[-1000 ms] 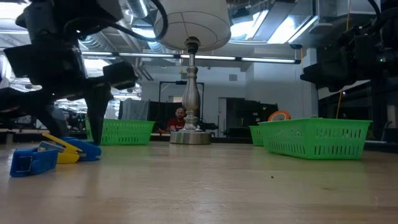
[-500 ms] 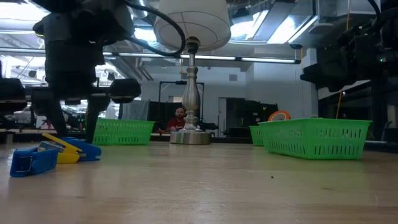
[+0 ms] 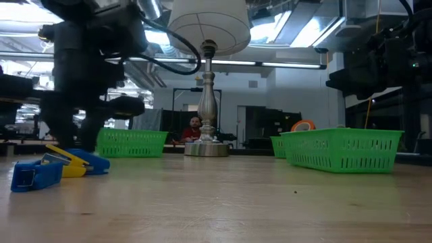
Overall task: Pick and place Stapler, Stapler remover, tape
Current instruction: Put the blue stapler into the left green bin
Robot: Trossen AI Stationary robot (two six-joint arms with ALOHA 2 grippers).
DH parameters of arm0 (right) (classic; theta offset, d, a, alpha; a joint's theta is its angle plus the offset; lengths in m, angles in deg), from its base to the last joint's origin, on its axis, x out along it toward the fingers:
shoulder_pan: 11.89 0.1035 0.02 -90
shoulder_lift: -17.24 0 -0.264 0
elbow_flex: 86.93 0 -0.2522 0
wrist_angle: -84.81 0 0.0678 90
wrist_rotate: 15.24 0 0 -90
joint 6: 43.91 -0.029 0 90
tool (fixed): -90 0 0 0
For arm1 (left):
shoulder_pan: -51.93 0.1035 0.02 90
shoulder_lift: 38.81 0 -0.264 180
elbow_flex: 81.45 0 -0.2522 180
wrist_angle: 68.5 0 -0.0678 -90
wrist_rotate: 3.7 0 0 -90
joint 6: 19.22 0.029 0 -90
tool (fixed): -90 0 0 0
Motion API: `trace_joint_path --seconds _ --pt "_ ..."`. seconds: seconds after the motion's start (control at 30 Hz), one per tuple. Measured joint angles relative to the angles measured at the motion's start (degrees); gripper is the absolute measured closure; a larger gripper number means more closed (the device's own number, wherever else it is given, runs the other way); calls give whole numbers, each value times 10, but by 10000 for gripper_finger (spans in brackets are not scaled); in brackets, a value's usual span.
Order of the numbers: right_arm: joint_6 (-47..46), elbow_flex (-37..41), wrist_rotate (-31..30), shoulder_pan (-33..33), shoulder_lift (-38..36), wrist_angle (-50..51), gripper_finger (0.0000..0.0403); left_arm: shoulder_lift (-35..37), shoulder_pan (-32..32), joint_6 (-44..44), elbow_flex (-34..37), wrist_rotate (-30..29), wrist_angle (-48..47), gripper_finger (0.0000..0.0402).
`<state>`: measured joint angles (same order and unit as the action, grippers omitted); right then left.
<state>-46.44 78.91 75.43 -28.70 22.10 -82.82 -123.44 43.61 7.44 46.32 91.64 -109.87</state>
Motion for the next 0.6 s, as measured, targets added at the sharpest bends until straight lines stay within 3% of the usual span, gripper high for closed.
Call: trace_joint_path --seconds 0.2,0.43,0.6 --pt "0 0 0 0 0 0 183 49 42 -45 0 -7 16 340" --pt "0 0 0 0 0 0 183 143 62 -96 -1 -101 59 340" --pt "0 0 0 0 0 0 183 203 83 -138 3 -119 119 340"
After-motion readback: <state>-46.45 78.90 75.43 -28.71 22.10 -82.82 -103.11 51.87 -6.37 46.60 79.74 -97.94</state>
